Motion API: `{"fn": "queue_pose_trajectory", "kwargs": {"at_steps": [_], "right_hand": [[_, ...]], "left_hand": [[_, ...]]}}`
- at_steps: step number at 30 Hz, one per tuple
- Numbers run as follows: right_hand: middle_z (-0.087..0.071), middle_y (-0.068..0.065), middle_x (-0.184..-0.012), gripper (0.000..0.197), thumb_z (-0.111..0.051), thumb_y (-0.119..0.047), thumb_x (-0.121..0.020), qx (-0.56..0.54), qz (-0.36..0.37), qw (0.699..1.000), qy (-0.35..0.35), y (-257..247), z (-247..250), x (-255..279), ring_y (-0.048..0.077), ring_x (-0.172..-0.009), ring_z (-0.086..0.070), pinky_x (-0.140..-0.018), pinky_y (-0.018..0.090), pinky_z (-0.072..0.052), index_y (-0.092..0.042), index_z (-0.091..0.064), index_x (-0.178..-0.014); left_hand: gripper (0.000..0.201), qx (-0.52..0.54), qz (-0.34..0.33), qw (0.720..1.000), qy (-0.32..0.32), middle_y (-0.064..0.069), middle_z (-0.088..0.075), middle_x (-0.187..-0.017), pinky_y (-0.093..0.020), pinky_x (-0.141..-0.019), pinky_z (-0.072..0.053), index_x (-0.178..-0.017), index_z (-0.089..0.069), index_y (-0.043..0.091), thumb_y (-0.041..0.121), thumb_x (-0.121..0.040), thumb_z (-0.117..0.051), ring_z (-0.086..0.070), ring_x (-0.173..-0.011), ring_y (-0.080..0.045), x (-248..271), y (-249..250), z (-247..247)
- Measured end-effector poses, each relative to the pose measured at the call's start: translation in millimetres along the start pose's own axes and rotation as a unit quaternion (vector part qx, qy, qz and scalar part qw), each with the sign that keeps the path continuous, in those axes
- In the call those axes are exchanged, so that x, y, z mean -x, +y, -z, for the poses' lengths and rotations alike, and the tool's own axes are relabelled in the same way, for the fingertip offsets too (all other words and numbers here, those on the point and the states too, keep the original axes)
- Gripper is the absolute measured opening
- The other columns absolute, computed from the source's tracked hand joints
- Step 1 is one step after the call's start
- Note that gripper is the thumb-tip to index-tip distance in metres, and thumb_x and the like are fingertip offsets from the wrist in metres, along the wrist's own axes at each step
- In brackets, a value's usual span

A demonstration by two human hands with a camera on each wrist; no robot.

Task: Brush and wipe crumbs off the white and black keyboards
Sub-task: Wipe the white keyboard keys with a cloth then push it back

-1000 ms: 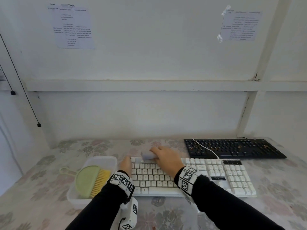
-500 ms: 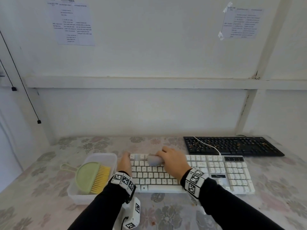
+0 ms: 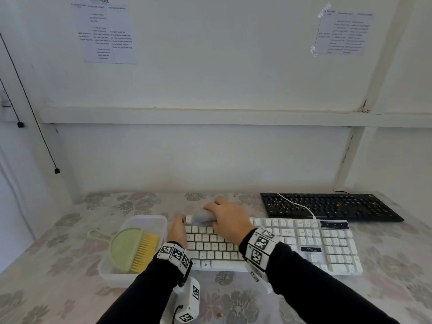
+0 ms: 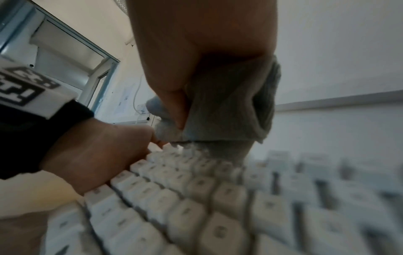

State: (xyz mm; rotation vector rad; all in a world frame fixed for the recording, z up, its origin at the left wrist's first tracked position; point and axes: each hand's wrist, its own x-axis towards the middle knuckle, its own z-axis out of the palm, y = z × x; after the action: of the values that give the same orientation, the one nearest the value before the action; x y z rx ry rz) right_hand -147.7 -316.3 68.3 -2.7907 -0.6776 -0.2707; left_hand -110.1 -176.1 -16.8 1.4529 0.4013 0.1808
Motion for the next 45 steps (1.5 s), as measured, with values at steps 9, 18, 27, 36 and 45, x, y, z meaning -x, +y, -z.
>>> {"fn": "queue_pose_trajectory", "kwargs": {"at_steps": [9,18,27,36,45], "right_hand": [[-0.043,-0.002,-0.090,0.028,-0.050,-0.016,-0.092,0.016,0.014,0.999,-0.024,-8,-22,-10,0.017,-0.081,-0.046,-0.056,0.023,-0.032,-0.022,-0.061,-0.117],[-0.058,-0.009,-0.103,0.021,-0.056,-0.019,-0.089,0.043,-0.081,0.996,0.002,63,7,41,0.013,-0.097,-0.056,-0.077,0.026,-0.045,-0.028,-0.064,-0.106],[-0.051,-0.009,-0.100,0.026,-0.054,-0.012,-0.085,0.107,-0.257,0.960,-0.035,106,42,81,0.015,-0.100,-0.055,-0.088,0.037,-0.040,-0.032,-0.060,-0.100],[-0.059,-0.010,-0.104,0.025,-0.060,-0.042,-0.085,0.020,-0.131,0.991,0.014,50,36,39,0.011,-0.092,-0.054,-0.077,0.025,-0.046,-0.029,-0.060,-0.107],[-0.059,0.000,-0.106,0.027,-0.048,-0.012,-0.091,0.026,0.005,1.000,-0.008,-27,-13,-10,0.023,-0.096,-0.056,-0.085,0.041,-0.046,-0.023,-0.062,-0.112]], "left_hand": [[0.016,-0.013,-0.031,0.999,0.006,-0.007,-0.049,-0.067,-0.024,-0.056,-0.036,-0.074,-0.046,0.011,0.020,-0.087,-0.048,-0.047,-0.065,-0.020,-3,0,1],[0.029,0.079,0.062,0.995,0.007,-0.005,-0.044,-0.050,-0.014,-0.035,-0.032,-0.062,-0.045,0.014,0.020,-0.090,-0.042,-0.043,-0.029,-0.012,6,5,-1],[0.030,0.048,0.051,0.998,0.002,-0.009,-0.043,-0.057,-0.021,-0.041,-0.034,-0.059,-0.038,0.016,0.024,-0.088,-0.040,-0.044,-0.044,-0.021,11,6,1],[0.022,0.030,0.036,0.999,0.013,-0.014,-0.046,-0.065,-0.030,-0.052,-0.035,-0.070,-0.046,0.011,0.023,-0.088,-0.040,-0.045,-0.056,-0.023,11,6,0],[0.020,-0.064,-0.065,0.996,0.008,-0.007,-0.050,-0.084,-0.018,-0.060,-0.036,-0.083,-0.048,0.012,-0.005,-0.094,-0.045,-0.043,-0.087,-0.022,14,8,2]]}}
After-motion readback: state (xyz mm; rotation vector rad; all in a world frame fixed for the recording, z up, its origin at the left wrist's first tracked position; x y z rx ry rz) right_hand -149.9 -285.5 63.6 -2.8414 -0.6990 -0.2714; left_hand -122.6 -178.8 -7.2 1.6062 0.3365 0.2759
